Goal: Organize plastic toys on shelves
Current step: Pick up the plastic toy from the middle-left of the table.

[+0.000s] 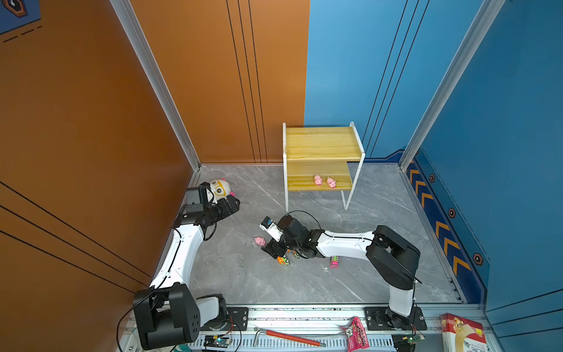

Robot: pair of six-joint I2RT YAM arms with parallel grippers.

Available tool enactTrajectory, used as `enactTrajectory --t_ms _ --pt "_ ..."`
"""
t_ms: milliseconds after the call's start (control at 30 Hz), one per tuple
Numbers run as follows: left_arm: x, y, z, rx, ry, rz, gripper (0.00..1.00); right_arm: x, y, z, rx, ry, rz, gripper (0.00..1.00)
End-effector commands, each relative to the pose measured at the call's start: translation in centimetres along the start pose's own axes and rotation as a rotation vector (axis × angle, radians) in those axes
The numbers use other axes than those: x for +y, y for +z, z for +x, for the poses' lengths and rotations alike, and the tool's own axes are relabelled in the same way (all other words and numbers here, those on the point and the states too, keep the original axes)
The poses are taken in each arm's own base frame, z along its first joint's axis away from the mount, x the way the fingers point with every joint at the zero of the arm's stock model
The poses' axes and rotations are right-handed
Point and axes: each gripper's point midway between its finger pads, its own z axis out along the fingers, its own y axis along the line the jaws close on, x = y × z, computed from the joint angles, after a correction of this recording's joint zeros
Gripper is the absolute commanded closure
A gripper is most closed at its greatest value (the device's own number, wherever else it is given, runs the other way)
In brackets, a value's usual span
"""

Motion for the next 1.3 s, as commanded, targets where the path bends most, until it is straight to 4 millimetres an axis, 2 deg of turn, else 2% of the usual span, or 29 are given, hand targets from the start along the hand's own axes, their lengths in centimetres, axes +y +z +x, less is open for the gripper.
enactTrajectory --t_ms 0,167,233,267,400,600,1067,1267 --pt "-0.7 -0.3 0.0 -0.007 0.000 0.045 0.01 -0.1 1.0 -1.4 -0.024 -0.046 -0.031 0.24" --pt "-0.9 -0.3 -0.1 -0.007 -0.005 0.062 0.00 -0.7 2.8 -1.1 -0.002 -0.046 -0.051 0.27" --pt "-1.0 -0.3 -0.1 -0.007 -0.005 0.064 0.00 -0.6 2.9 -1.5 -0.010 -0.045 -0.064 0.29" --pt "-1.0 -0.3 -0.1 -0.008 -0.004 0.064 0.00 -0.7 3.9 -0.4 0.015 -0.038 -0.071 0.29" --pt "-1.0 -0.4 -0.2 -0.013 -0.005 0.067 0.00 -0.6 4.8 0.4 0.039 -0.042 -0.072 0.31" --pt "-1.0 -0.4 -0.1 -0.012 -0.008 0.070 0.01 -1.0 5.3 1.4 0.053 -0.036 -0.055 0.37" --pt "-0.9 -0.4 0.0 -0.015 -0.007 0.067 0.01 -0.5 6.3 1.4 0.050 -0.046 -0.051 0.55" --pt "-1.0 -0.5 -0.1 -0.022 -0.003 0.067 0.01 -0.3 5.5 0.0 0.017 -0.048 -0.041 0.67"
